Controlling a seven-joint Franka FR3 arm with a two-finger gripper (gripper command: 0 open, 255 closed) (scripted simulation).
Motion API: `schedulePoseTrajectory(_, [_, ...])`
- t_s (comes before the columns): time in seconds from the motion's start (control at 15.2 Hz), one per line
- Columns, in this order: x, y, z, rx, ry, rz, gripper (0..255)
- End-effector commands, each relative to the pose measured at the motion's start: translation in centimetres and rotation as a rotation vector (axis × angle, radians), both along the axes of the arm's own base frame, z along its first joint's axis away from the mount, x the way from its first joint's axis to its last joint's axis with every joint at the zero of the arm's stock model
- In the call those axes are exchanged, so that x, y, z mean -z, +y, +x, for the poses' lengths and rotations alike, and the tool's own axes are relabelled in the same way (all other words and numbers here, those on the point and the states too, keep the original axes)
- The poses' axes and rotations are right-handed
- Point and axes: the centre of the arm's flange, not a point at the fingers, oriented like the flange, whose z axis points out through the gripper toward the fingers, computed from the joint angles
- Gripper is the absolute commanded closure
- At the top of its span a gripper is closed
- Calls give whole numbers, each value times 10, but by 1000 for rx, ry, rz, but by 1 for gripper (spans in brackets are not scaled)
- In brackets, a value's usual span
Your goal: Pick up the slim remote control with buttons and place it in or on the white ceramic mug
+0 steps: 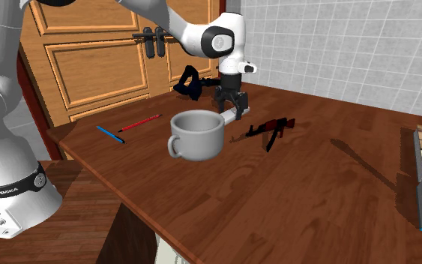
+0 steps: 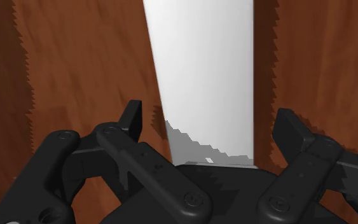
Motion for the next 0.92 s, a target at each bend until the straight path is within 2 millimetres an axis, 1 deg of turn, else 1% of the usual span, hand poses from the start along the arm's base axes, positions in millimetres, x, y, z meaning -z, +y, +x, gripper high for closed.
schedulePoseTrajectory(0.0, [2,0,0,0,0,0,0])
schedulePoseTrajectory(0.33, [2,0,0,0,0,0,0])
schedulePoseTrajectory(0.4, [2,0,0,0,0,0,255])
schedulePoseTrajectory(0.86, [2,1,0,0,0,0,255])
